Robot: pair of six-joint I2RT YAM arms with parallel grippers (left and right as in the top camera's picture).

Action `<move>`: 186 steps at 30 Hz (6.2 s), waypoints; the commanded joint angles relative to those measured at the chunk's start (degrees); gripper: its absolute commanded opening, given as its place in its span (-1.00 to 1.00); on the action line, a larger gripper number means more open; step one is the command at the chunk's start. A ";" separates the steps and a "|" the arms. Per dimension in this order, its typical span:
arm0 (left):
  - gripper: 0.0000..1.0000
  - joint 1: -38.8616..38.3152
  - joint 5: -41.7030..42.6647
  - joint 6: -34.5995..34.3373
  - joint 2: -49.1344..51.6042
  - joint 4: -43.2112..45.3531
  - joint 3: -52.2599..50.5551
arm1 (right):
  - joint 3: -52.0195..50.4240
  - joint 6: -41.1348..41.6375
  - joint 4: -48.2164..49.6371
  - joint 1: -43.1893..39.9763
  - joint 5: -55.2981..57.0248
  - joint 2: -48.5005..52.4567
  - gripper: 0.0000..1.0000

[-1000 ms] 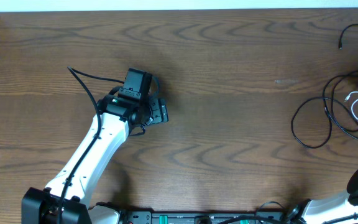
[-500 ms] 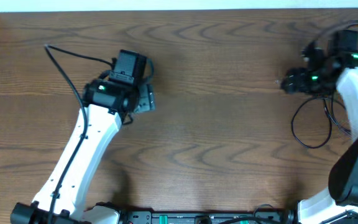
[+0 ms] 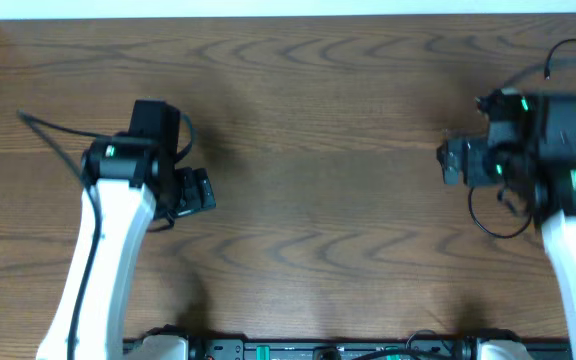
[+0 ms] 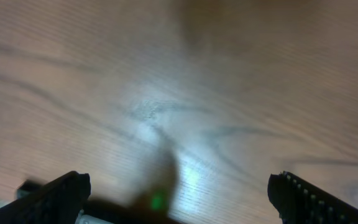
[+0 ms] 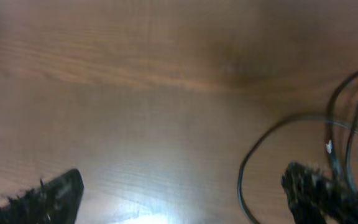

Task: Untangle cables

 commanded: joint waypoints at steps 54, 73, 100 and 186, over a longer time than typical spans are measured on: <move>0.94 -3.67 1.38 1.62 -56.39 16.83 -18.91 | -49.33 -1.81 47.15 0.44 1.90 -66.25 0.99; 0.94 -3.67 1.38 1.62 -56.39 16.83 -18.91 | -63.56 -3.96 45.18 1.42 2.71 -66.27 0.99; 0.94 -3.67 1.38 1.62 -56.39 16.83 -18.91 | -63.56 -3.93 45.11 1.38 2.75 -66.23 0.99; 0.94 6.43 9.29 17.27 -76.17 67.17 -70.12 | -63.56 -3.93 45.13 1.38 2.78 -66.23 0.99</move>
